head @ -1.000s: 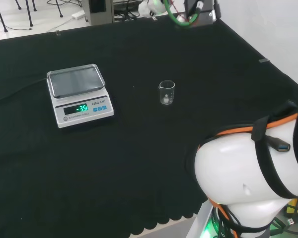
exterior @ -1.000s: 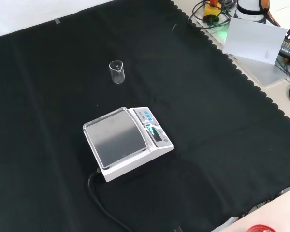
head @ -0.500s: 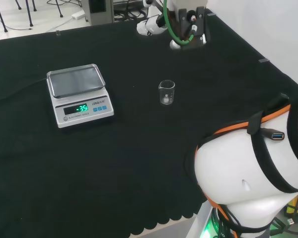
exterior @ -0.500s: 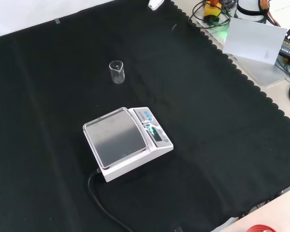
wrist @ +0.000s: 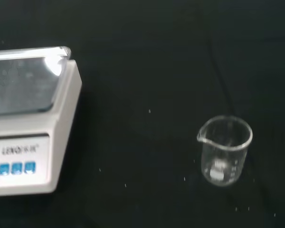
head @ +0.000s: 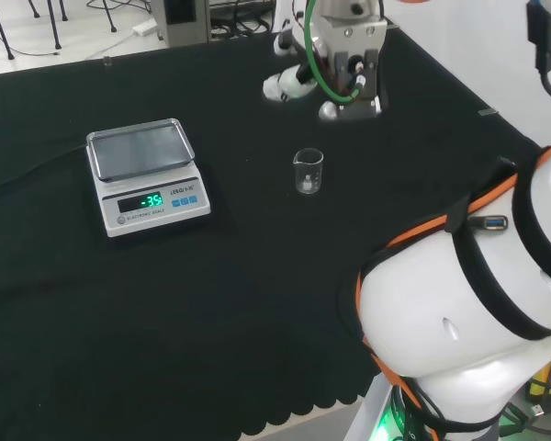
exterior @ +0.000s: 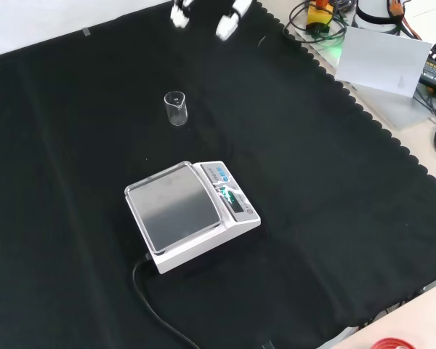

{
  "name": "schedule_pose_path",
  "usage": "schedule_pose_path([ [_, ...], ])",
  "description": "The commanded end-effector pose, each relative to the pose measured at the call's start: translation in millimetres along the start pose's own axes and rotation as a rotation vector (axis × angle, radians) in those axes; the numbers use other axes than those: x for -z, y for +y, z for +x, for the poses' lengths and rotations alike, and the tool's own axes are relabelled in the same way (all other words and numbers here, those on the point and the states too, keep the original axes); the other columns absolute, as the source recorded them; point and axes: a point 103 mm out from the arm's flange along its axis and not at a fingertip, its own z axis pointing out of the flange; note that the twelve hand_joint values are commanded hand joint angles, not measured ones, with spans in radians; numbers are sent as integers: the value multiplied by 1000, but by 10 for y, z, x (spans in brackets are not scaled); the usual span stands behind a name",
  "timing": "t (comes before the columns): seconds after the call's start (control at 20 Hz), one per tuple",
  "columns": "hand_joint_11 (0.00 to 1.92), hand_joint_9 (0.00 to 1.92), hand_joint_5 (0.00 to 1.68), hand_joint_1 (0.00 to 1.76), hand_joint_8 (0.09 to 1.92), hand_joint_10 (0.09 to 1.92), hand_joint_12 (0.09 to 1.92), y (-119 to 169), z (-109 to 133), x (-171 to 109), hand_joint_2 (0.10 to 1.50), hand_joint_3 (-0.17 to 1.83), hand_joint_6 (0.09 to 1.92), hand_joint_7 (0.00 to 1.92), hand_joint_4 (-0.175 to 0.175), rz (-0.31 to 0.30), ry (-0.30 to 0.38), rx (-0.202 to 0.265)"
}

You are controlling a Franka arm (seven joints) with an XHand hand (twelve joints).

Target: Pick up the beaker.

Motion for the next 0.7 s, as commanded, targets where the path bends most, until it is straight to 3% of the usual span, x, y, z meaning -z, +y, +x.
schedule_pose_path([
  [0.05,160,524,485,752,596,684,1411,311,-91,-636,1001,-175,303,386,-35,93,-7,-3],
  [0.55,173,497,478,759,594,674,1407,455,-97,-948,1003,-175,314,388,-38,146,5,18],
  [0.7,47,176,463,756,593,703,1431,450,-131,-972,1001,-175,340,322,-34,154,21,13],
])
